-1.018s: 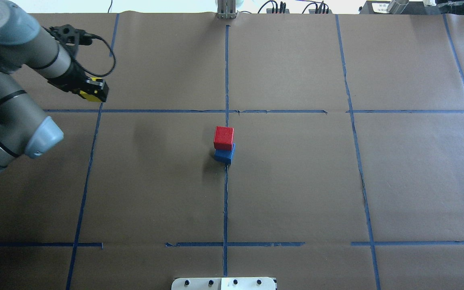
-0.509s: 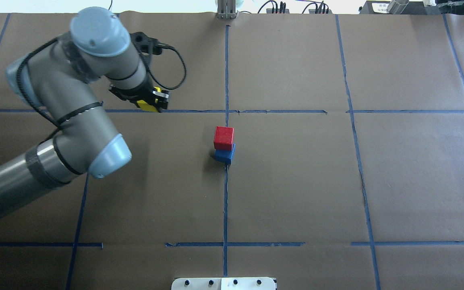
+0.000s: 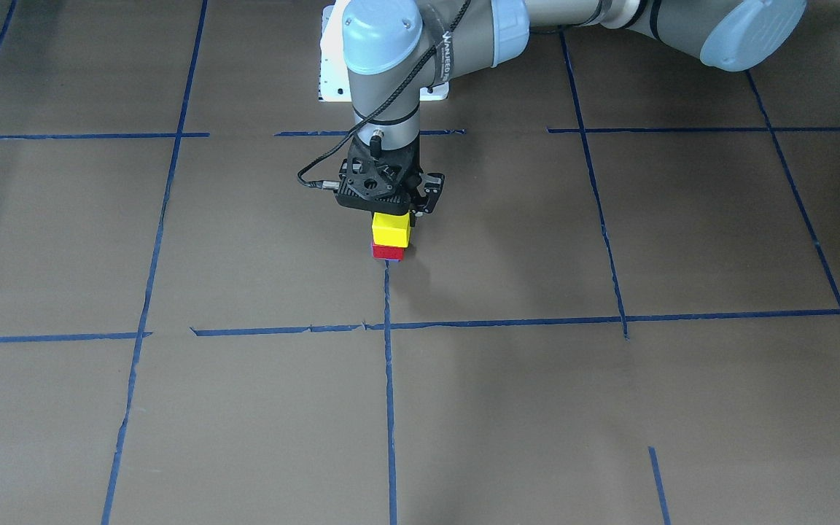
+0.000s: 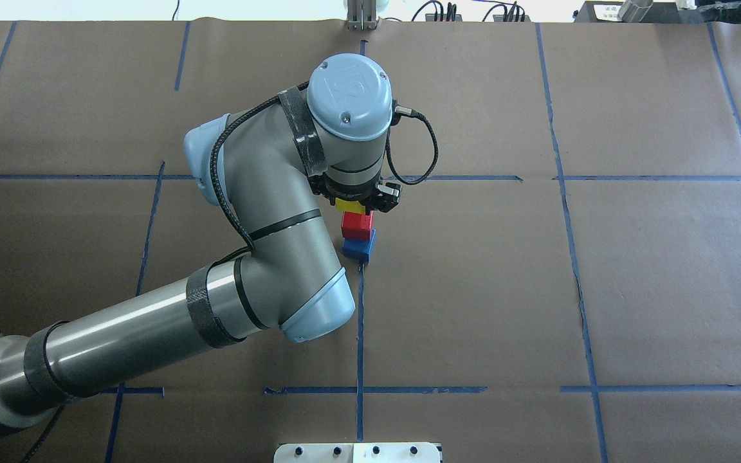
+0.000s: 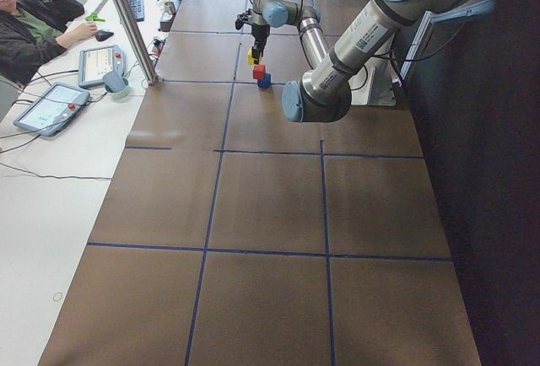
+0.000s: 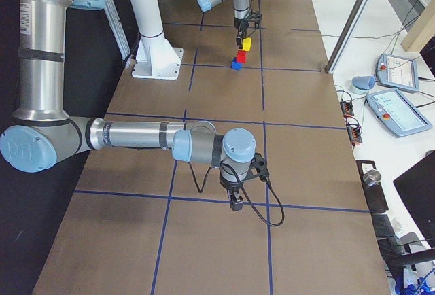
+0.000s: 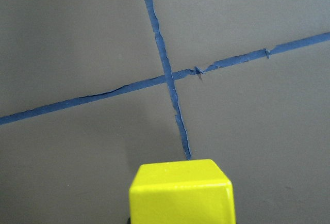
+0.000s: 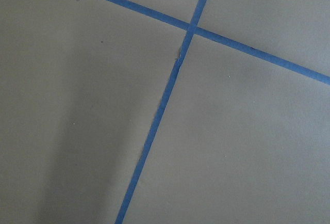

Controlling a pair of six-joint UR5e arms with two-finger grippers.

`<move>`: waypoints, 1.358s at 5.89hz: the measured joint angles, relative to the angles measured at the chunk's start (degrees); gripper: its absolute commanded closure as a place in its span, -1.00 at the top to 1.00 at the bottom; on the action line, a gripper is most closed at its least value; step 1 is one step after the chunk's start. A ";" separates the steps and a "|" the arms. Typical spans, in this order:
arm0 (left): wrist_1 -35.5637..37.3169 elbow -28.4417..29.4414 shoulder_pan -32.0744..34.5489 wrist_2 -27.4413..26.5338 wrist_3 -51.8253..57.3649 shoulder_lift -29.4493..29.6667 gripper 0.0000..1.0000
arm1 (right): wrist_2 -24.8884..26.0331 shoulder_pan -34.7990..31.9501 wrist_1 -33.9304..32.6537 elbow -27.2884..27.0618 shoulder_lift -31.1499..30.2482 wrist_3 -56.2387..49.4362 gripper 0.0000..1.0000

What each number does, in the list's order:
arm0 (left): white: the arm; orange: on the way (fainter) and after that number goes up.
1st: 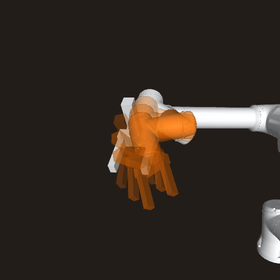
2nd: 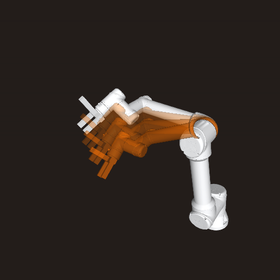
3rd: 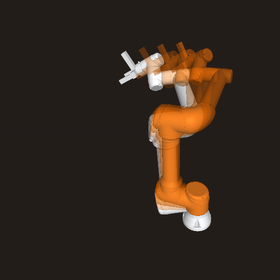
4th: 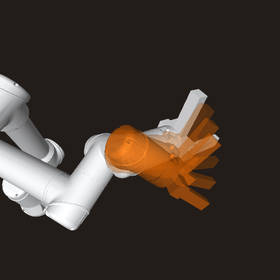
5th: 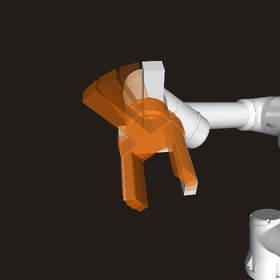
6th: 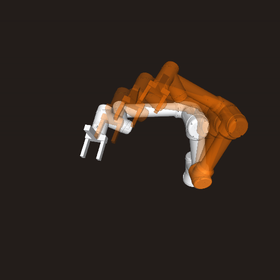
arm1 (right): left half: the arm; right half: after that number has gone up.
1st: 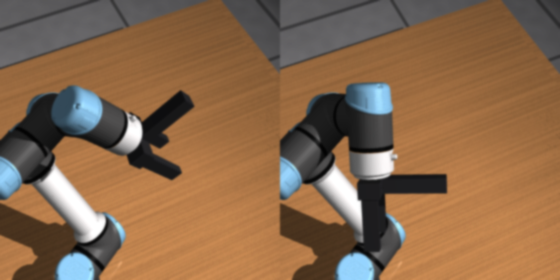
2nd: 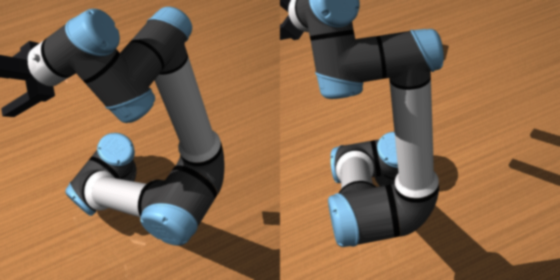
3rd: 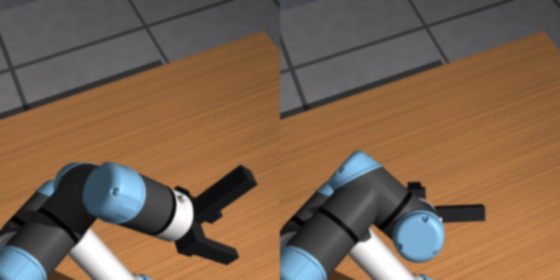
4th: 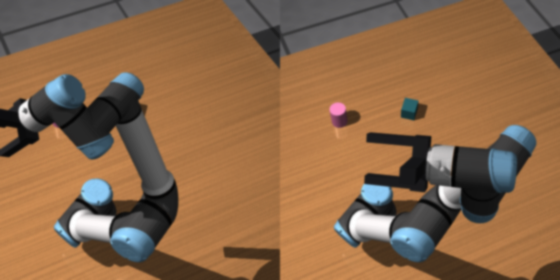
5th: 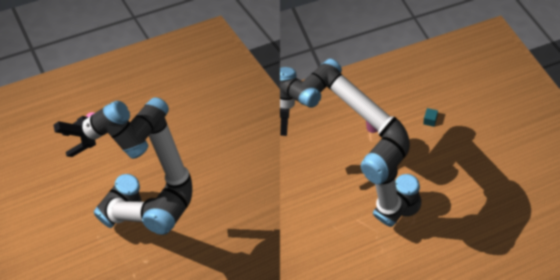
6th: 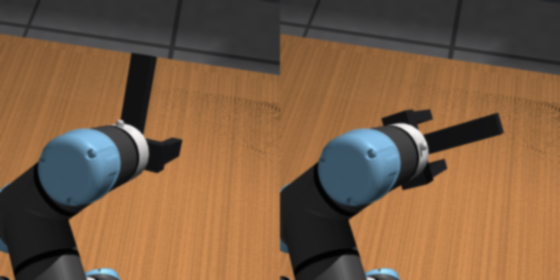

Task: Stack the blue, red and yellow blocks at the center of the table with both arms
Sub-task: 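Carry the yellow block with the left gripper above the red block, then lower the yellow block onto the red block and open the left gripper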

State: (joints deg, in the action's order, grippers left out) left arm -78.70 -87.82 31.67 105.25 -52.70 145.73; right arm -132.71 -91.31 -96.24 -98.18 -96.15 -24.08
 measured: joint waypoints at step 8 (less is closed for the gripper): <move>-0.64 1.39 -1.78 0.15 0.21 -0.27 -0.04 | 0.00 0.02 0.00 0.01 0.00 0.00 1.00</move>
State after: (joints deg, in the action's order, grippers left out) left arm -79.34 -86.43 29.89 105.41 -52.49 145.46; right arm -132.72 -91.30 -96.24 -98.17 -96.15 -24.08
